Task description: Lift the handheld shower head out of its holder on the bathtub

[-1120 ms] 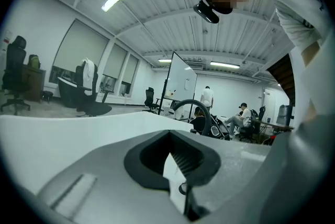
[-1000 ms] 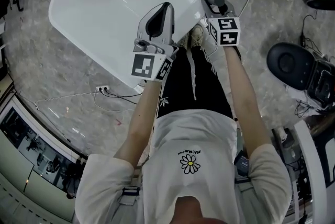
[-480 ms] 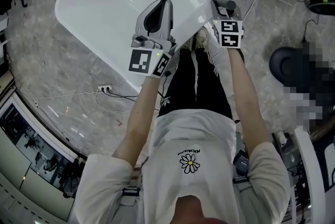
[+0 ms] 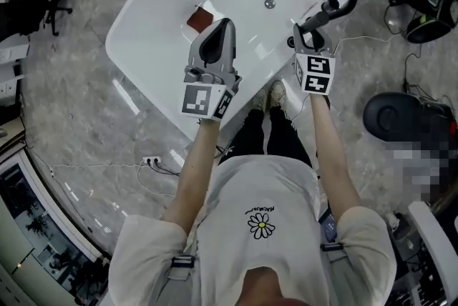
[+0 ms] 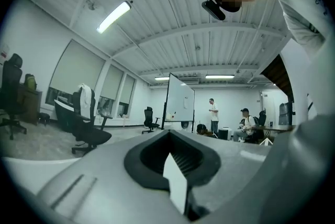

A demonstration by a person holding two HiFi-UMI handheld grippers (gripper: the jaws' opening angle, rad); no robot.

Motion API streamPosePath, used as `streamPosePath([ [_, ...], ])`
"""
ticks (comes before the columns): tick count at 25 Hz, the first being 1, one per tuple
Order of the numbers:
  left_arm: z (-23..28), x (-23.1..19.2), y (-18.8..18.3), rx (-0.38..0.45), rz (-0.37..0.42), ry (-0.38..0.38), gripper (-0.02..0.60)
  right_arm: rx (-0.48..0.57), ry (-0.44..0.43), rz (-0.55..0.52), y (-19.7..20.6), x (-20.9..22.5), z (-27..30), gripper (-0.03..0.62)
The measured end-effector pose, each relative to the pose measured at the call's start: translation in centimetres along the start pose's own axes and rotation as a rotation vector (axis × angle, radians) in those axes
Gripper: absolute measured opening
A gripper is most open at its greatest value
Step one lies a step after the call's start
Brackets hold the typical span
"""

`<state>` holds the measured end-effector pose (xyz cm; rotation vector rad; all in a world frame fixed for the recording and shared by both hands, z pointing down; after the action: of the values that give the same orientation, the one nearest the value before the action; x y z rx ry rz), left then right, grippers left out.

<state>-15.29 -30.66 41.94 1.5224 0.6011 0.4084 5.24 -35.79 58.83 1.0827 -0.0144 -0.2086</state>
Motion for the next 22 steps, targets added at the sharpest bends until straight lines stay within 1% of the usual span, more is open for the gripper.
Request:
streamPosePath([
  [2,0.0,0.4,-2.3,0.037,0.001,-0.004,0.0,0.044,0.009,0.004,-3.1,0.1,-2.0,0.155],
  [6,0.5,1.0,-5.7,0.074,-0.033,-0.001,0.0,0.136,-0.003,0.022,-9.9,0.3,-5.9,0.155],
  [8,1.2,1.6,-7.6,0.103,-0.015,0.013,0.0,0.199,0.003,0.028,-13.6,1.0,-7.8,0.155],
  [11,2.3,2.1,-11.4,0.162,0.034,0.032,0.0,0.308,0.025,0.048,-19.8,2.0,-10.4,0.155],
  [13,2.8,2.6,-13.7,0.182,0.048,0.052,0.0,0.367,0.034,0.055,-23.1,2.2,-12.6,0.155],
  [16,3.1,3.7,-16.5,0.19,0.05,0.084,0.0,0.435,0.038,0.071,-26.7,2.1,-16.2,0.155],
  [18,3.1,4.5,-18.4,0.207,0.073,0.097,0.0,0.483,0.032,0.089,-28.6,1.7,-18.5,0.155],
  [22,2.6,5.7,-21.2,0.251,0.103,0.118,0.0,0.57,0.005,0.087,-31.4,0.9,-22.2,0.156],
])
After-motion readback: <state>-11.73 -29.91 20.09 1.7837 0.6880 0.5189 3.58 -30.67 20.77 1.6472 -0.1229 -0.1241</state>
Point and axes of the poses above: the fingertips, and each gripper's own axes: z forward along the fingers, x to its right, y out of its underside, the point moved 4 cm from there along -z, backward along the fingers, and after that the axes turned 15 degrees about y, right-handed, at the moved point
